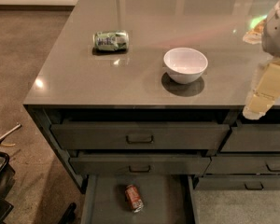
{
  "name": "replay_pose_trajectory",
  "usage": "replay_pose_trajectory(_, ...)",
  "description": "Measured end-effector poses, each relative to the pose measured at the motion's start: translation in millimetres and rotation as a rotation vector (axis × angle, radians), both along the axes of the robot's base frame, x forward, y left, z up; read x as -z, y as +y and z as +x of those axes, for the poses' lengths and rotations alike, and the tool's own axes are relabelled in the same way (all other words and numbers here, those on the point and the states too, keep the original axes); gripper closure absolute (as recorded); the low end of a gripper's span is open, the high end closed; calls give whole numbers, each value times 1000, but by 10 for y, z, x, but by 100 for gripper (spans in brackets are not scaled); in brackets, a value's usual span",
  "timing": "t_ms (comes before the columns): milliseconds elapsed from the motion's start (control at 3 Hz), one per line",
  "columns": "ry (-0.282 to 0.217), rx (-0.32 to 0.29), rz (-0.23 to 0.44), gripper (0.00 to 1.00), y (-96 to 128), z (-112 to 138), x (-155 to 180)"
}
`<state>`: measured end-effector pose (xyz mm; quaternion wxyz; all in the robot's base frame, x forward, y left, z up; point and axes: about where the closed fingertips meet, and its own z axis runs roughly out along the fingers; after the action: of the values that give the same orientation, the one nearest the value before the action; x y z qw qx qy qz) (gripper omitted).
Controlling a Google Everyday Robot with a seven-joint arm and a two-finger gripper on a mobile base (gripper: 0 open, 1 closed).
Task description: Pick coke can from bottom drawer and place on counter
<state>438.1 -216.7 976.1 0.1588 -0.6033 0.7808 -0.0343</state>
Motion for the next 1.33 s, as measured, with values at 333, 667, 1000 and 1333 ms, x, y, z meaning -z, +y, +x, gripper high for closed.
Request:
replay_pose_trajectory(333, 0, 0, 0, 0, 0, 0, 0)
replay_pose_trajectory(667, 2, 11, 32, 0, 27, -45, 121)
replay_pose_trajectory(1000, 31, 89, 150, 0, 226, -169, 536)
replay_pose_trajectory(1333, 91, 189, 238, 0, 433, -199, 1294)
